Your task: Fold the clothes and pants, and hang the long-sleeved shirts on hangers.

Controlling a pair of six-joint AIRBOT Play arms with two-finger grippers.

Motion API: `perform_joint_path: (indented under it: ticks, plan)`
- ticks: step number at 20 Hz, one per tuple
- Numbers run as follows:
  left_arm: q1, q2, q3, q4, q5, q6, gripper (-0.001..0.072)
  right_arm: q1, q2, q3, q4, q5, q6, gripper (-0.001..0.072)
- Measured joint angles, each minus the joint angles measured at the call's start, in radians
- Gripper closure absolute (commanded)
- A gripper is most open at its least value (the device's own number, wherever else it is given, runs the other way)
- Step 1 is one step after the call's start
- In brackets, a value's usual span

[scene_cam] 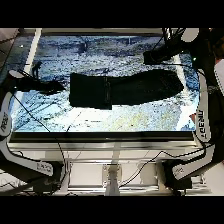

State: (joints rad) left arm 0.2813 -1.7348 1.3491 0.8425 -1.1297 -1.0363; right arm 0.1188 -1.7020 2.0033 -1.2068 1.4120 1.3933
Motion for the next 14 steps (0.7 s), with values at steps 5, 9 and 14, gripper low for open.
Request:
perform_joint_path:
  ticks: [5,9,14]
  plan:
    - [-0.052,-0.094,-0.003,-0.1,0.057,0.034,0.0171,0.0,0.0,-0.001,-0.001,-0.011,-0.002,0.0676]
    - [-0.111,-0.118,-0.004,-0.151,0.074,0.077,0.0171,0.0,0.0,-0.001,0.0,-0.02,-0.002,0.0677]
    - [-0.125,-0.122,-0.006,-0.233,0.069,0.134,0.0171,0.0,0.0,-0.001,0.0,-0.023,-0.001,0.0676]
